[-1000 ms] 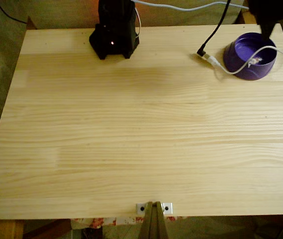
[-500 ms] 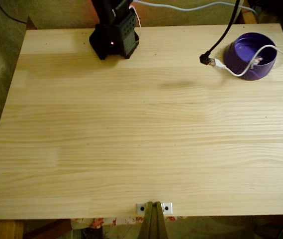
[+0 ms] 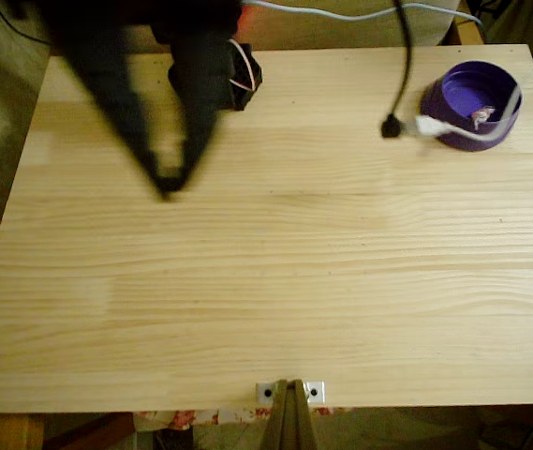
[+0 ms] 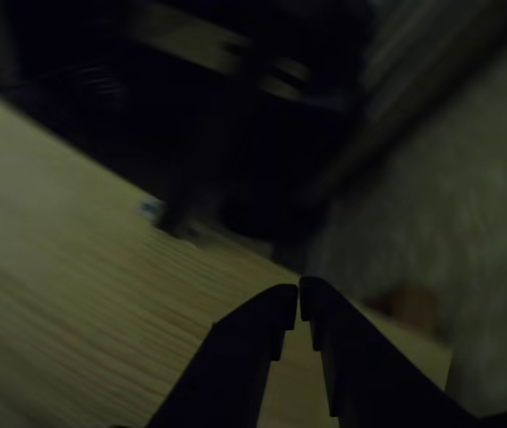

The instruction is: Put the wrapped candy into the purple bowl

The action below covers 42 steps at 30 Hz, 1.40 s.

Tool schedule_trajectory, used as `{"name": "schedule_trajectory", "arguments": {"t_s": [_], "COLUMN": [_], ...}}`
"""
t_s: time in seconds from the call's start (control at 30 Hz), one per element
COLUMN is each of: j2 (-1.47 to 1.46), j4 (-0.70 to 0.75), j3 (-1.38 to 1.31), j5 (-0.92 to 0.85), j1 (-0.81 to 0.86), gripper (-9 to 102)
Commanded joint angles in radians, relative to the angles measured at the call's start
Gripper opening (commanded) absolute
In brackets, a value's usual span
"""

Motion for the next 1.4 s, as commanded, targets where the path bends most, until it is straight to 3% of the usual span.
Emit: {"name": "schedule_trajectory", "arguments": {"t_s": [0.0, 0.13, 0.47, 0.63, 1.37], "j2": [0.195, 0.327, 0.680, 0.790, 0.914], "j4": [-0.137, -0.179, -0.176, -0.198, -0.178], "j3": [0.239, 0.446, 0.868, 1.023, 1.293], "j5": [0.147, 0.239, 0.314, 0.463, 0.532], "j1": [0.195, 0.279, 0.291, 0.311, 0.334], "gripper": [-2, -2, -2, -2, -2]}}
